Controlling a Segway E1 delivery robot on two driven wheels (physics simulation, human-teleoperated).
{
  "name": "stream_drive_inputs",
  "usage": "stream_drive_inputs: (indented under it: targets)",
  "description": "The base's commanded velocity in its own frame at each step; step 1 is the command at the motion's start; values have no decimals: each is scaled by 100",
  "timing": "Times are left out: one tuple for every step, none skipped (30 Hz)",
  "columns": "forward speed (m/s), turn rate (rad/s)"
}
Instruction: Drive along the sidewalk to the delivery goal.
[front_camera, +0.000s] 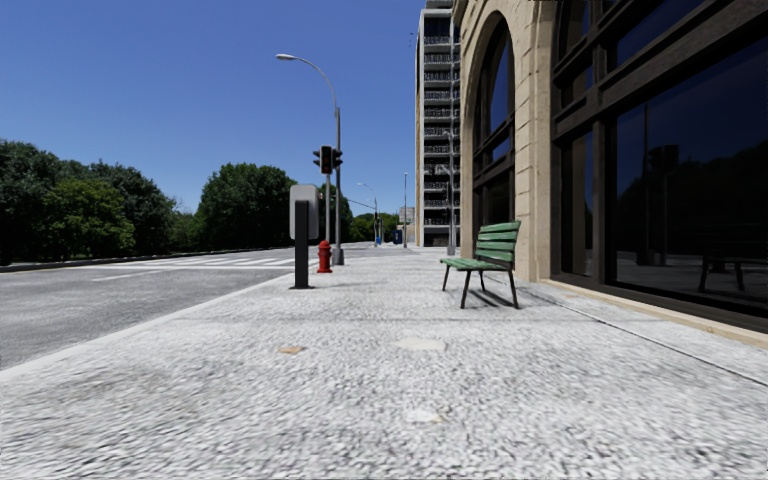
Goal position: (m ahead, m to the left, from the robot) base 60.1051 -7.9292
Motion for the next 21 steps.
stream_drive_inputs:
  targets:
    - [198, 0]
    - [198, 0]
    - [198, 0]
    - [198, 0]
    - [198, 0]
    - [198, 0]
    - [198, 0]
    - [198, 0]
    - [198, 0]
    - [198, 0]
    - [198, 0]
    - [198, 11]
    - [198, 11]
    - [198, 33]
    - [198, 41]
    - [198, 43]
    - [198, 43]
    - [198, 44]
    - [198, 27]
    - [198, 6]
    - [198, 6]
